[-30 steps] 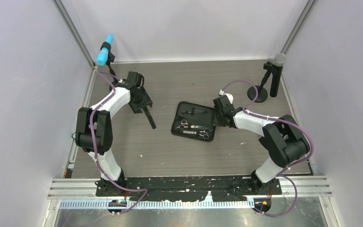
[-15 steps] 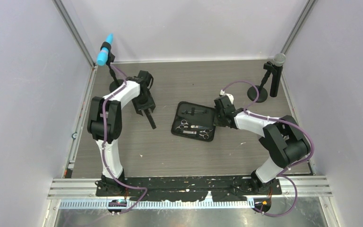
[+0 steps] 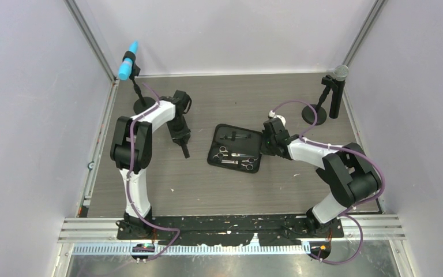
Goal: Sort the hair-cutting tools
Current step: Adjust the hairdressing tool bag at the center of the board.
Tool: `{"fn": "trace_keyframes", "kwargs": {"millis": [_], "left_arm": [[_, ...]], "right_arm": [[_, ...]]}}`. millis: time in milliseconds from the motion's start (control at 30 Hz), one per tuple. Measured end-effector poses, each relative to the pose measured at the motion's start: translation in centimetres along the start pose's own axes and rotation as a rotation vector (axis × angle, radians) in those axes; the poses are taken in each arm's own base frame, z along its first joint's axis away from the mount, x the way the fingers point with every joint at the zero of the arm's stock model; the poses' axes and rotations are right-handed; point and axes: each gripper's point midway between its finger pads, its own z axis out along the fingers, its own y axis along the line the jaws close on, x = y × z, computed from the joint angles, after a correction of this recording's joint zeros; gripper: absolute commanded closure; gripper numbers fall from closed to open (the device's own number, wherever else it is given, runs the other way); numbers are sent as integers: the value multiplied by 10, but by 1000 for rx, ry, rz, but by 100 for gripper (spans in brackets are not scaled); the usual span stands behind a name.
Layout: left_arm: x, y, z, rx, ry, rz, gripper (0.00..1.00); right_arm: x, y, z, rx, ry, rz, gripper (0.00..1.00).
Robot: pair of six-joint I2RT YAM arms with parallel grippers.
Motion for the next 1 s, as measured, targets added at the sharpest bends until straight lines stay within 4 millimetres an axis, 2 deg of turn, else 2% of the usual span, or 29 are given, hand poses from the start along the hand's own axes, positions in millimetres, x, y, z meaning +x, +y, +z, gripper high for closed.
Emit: {"fn": "trace_keyframes", "kwargs": {"millis": [100,167,333,467,600,733,867,1000], "left_arm": [[7,-1,-1,16,-13,12,76],[20,0,-3,32,-15,27,77],[75,3,-12,73,6,116,77],[124,18,-19,99,63,172,77],[150,28,-23,128,99,180,77],[162,32,-25,152,121,158,77],[165,31,-26,159,129,147,78],[165,31,-26,159,129,146,78]], "right_arm": [[1,8,-1,-40,8,-5,94],[2,13,-1,-67,16,-21,95],[-1,23,0,-117,35,-73,95],[-6,28,2,-133,33,-99,95],[-6,22,3,-97,34,-90,95],[6,12,-2,-61,20,-12,95],[37,3,-25,-74,5,78,94],[68,16,-47,-121,19,55,85]]}}
